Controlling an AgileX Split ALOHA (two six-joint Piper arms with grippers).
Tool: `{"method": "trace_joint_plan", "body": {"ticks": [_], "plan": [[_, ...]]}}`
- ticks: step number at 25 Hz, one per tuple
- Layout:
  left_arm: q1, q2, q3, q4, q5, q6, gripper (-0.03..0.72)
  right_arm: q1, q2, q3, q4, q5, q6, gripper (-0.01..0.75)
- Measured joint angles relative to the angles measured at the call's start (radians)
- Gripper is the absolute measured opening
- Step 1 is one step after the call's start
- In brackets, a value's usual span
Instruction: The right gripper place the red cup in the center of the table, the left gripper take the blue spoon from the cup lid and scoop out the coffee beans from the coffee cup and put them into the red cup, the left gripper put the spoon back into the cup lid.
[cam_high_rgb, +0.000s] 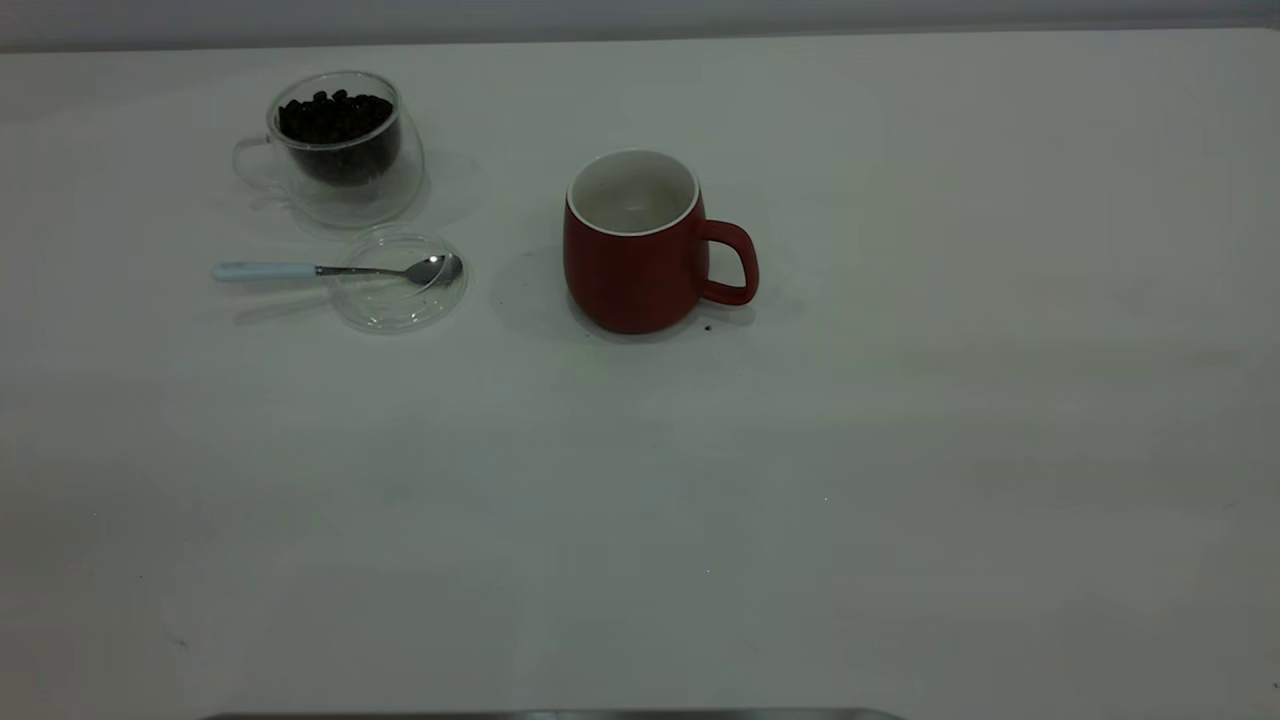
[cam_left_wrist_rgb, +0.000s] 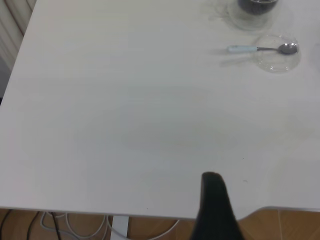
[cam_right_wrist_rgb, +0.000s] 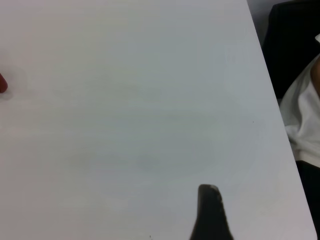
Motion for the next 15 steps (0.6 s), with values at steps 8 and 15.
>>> {"method": "trace_joint_plan", "body": {"ticks": [8,15], "plan": [[0.0,0.0,0.0,0.0,0.0,0.0,0.586,0.001,0.0,0.0,0.0,0.0,0.0,0.573],[0.0,0.0,0.0,0.001,0.0,0.0,0.586,0.086,0.0,0.0,0.0,0.0,0.0,0.573]]}}
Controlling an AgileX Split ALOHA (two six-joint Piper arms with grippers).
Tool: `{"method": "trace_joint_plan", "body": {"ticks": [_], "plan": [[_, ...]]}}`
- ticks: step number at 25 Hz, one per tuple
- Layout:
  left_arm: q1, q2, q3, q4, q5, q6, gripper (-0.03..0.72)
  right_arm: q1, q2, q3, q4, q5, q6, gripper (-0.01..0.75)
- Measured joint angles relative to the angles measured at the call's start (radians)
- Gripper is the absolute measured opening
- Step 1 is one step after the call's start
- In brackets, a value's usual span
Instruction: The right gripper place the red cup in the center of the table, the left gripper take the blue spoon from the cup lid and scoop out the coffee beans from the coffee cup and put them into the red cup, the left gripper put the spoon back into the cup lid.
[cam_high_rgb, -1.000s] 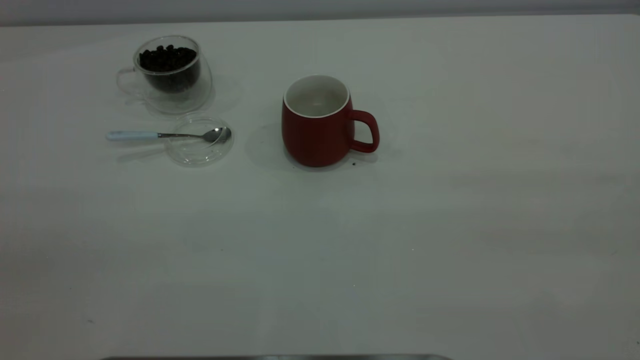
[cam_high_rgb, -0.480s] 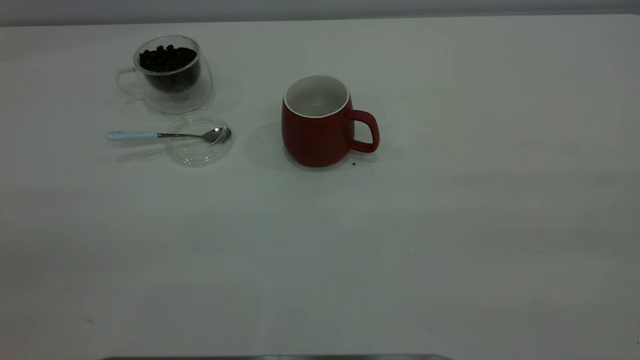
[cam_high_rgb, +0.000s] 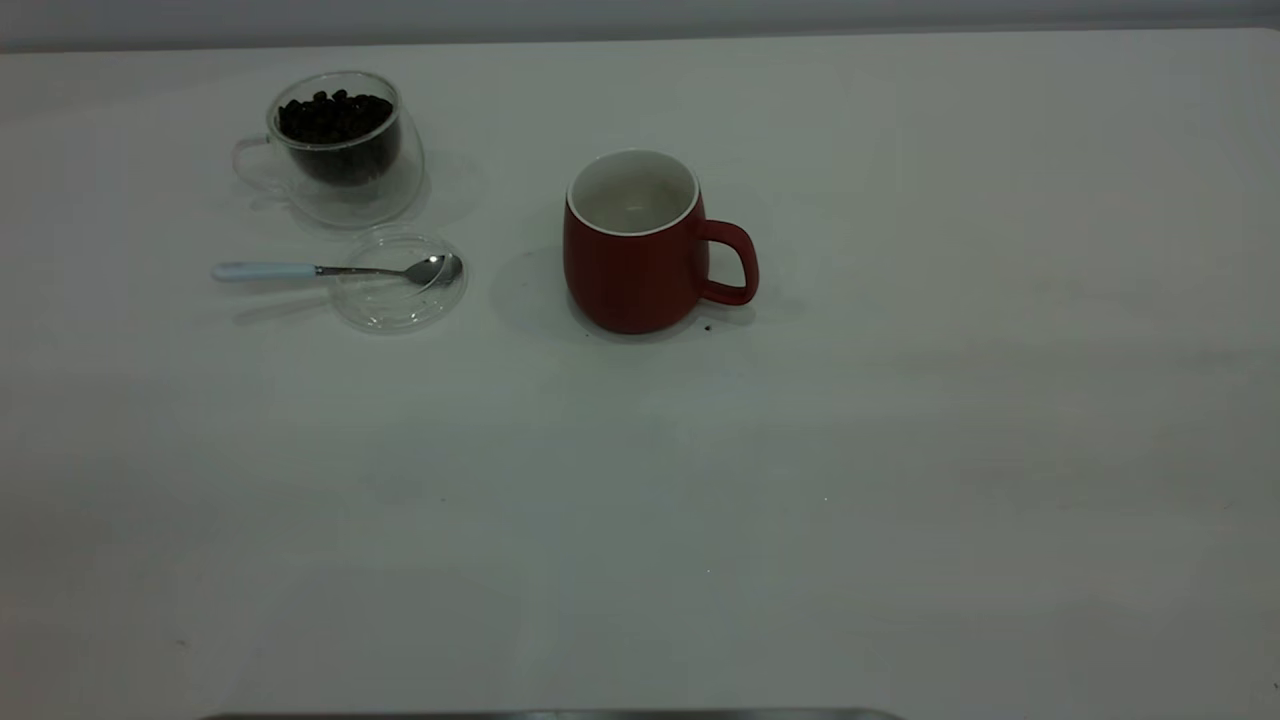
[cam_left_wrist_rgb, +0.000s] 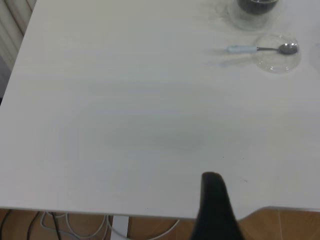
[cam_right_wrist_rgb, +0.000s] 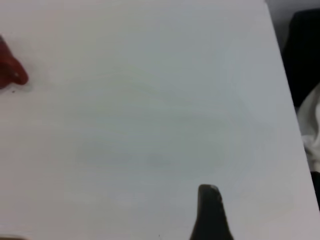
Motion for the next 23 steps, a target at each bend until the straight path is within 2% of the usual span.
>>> {"method": "trace_joint_plan", "body": {"ticks": [5,23], "plan": [[0.0,0.0,0.0,0.0,0.0,0.0,0.586,0.042,0.0,0.0,-0.006,0.0,0.003,0.573],[0.0,0.0,0.0,0.0,0.0,0.002,0.586,0.042,0.0,0.0,-0.01,0.0,0.006,0.573]]}}
